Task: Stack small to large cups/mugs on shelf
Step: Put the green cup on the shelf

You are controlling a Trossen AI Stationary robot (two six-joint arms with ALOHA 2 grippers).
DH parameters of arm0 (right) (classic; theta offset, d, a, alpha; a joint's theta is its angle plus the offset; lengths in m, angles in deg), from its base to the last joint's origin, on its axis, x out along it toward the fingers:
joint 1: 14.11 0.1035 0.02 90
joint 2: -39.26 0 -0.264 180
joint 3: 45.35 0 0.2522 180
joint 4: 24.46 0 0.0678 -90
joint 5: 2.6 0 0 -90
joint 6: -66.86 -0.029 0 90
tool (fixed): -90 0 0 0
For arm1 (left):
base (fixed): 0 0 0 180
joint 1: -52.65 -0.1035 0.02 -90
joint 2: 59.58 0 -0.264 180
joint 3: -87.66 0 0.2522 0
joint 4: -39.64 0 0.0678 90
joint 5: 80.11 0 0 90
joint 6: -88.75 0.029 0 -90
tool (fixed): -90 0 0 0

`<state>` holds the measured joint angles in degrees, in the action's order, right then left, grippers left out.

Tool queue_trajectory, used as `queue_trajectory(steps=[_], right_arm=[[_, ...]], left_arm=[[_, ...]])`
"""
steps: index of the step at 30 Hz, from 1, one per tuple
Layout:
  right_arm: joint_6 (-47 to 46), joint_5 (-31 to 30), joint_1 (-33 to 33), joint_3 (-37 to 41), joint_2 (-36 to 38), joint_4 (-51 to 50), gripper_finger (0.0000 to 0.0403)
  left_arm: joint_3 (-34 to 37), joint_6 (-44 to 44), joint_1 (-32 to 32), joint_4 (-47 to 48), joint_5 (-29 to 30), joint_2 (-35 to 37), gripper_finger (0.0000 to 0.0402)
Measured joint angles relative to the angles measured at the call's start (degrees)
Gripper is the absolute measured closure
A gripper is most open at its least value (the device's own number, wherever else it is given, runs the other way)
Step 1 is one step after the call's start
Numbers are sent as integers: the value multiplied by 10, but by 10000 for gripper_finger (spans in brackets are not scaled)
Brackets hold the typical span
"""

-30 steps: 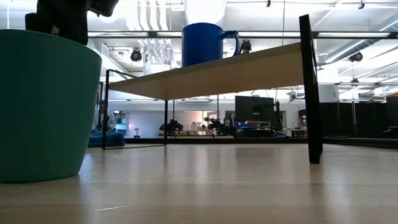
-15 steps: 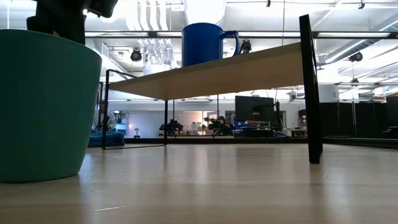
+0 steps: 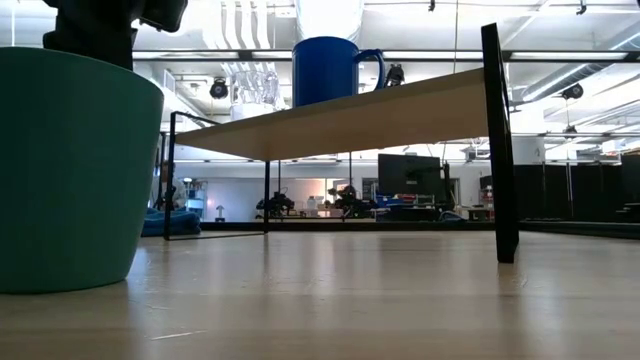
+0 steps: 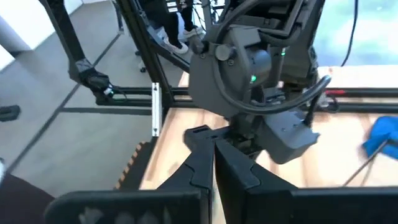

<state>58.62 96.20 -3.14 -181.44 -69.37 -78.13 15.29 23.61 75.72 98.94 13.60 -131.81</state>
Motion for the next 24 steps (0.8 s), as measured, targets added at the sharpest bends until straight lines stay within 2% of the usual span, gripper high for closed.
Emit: queue_trajectory(steps=[6,11,18,24], right_arm=[[118,0,2,0,0,-1,394],[132,1,3,0,0,-1,385],[185,1,5,0,0,-24,327],[187,1,5,0,0,-28,287]], left_arm=[[1,0,0,0,0,0,402],[1,0,0,0,0,0,402],[1,-1,0,0,0,0,402],[1,-2,0,0,0,0,402]])
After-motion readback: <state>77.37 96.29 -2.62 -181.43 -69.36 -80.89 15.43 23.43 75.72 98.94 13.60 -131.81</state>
